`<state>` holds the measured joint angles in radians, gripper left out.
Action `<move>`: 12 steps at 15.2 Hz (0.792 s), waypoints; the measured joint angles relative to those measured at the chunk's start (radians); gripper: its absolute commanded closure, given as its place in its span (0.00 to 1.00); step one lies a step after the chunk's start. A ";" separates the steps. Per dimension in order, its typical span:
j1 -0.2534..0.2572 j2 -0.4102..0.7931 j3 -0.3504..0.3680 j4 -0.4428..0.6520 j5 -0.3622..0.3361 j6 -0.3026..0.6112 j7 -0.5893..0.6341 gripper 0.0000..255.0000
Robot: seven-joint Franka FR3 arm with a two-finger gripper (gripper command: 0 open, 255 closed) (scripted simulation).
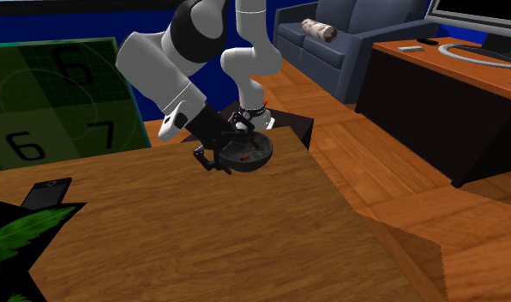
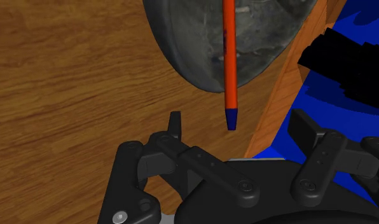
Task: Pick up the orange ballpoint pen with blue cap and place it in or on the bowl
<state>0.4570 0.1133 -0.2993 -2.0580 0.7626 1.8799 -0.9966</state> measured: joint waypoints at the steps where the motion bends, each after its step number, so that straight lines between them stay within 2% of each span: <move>1: 0.000 0.000 0.000 -0.001 0.000 0.001 0.000 0.00; 3: 0.000 0.000 0.000 -0.001 0.001 0.002 0.000 0.00; 4: 0.000 0.000 0.000 -0.001 0.001 0.002 0.000 1.00; 12: 0.000 0.000 0.000 -0.001 0.001 0.002 0.000 1.00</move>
<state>0.4574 0.1132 -0.2989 -2.0594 0.7632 1.8815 -0.9970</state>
